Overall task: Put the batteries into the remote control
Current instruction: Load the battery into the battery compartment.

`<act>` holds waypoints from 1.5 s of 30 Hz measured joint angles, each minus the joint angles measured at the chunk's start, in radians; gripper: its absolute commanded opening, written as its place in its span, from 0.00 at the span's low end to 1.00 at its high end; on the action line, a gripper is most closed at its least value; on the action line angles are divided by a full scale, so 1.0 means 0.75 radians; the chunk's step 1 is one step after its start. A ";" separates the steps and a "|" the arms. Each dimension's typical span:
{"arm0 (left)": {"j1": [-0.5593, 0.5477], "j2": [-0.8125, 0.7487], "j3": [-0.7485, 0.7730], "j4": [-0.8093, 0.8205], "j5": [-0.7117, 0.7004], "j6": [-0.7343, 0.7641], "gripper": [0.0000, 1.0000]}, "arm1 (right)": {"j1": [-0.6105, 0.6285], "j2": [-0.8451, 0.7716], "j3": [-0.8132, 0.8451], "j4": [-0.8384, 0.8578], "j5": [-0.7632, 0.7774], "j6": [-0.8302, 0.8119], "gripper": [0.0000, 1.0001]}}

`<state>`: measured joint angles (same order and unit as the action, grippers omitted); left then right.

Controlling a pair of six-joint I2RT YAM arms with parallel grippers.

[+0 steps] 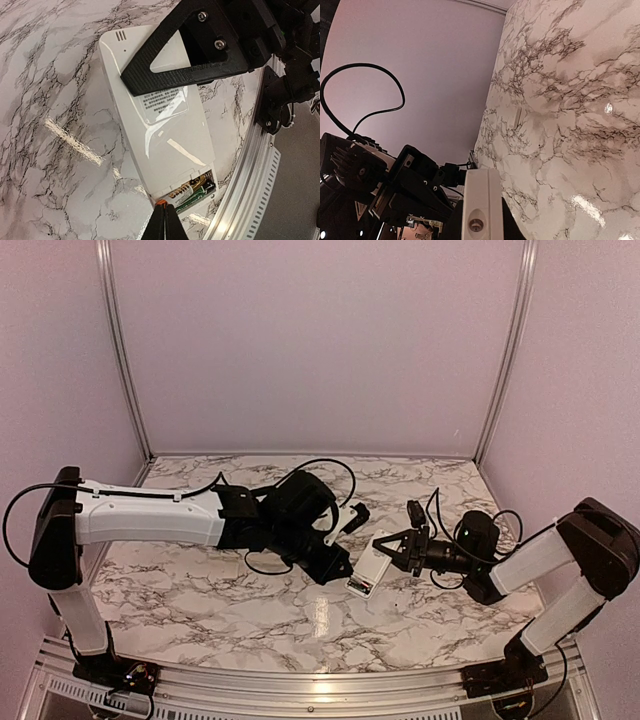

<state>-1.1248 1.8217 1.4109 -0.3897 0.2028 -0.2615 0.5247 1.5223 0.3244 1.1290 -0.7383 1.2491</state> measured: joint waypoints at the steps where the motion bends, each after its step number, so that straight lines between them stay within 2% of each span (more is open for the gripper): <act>1: 0.000 0.003 0.000 0.001 0.003 0.000 0.01 | -0.001 0.000 -0.002 0.000 0.001 0.000 0.00; 19: -0.004 0.024 0.000 0.011 0.042 -0.011 0.00 | -0.002 0.000 -0.020 -0.001 -0.006 -0.005 0.00; 31: -0.012 0.026 -0.022 0.045 0.073 -0.003 0.06 | -0.003 -0.002 -0.019 0.020 -0.025 0.000 0.00; 45: 0.015 0.015 -0.039 0.080 0.074 -0.006 0.03 | -0.003 -0.001 -0.019 0.046 0.015 0.005 0.00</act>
<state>-1.1133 1.8328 1.3819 -0.3294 0.2584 -0.2661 0.5228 1.5219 0.3099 1.1637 -0.7273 1.2530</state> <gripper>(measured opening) 0.038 0.134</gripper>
